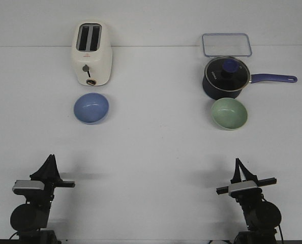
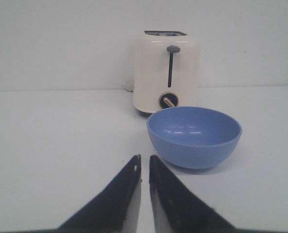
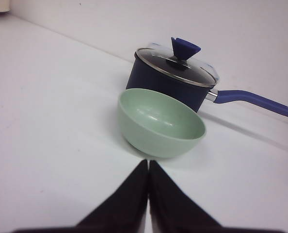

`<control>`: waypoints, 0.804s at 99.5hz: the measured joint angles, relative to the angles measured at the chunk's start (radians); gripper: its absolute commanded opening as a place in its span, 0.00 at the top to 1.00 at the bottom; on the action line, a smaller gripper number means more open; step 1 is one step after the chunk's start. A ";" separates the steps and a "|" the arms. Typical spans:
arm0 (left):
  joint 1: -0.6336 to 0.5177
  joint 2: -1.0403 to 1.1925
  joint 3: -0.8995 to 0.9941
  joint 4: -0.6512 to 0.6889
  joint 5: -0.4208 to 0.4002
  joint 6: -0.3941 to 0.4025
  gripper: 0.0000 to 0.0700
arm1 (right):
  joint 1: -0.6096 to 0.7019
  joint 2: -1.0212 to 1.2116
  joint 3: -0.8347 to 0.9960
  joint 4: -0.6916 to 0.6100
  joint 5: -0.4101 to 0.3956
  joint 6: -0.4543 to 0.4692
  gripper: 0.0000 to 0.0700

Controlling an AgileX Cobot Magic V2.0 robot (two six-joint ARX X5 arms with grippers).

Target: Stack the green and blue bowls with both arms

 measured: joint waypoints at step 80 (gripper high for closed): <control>0.000 0.000 0.000 0.000 0.000 0.000 0.98 | -0.001 0.005 0.033 0.038 0.040 0.571 1.00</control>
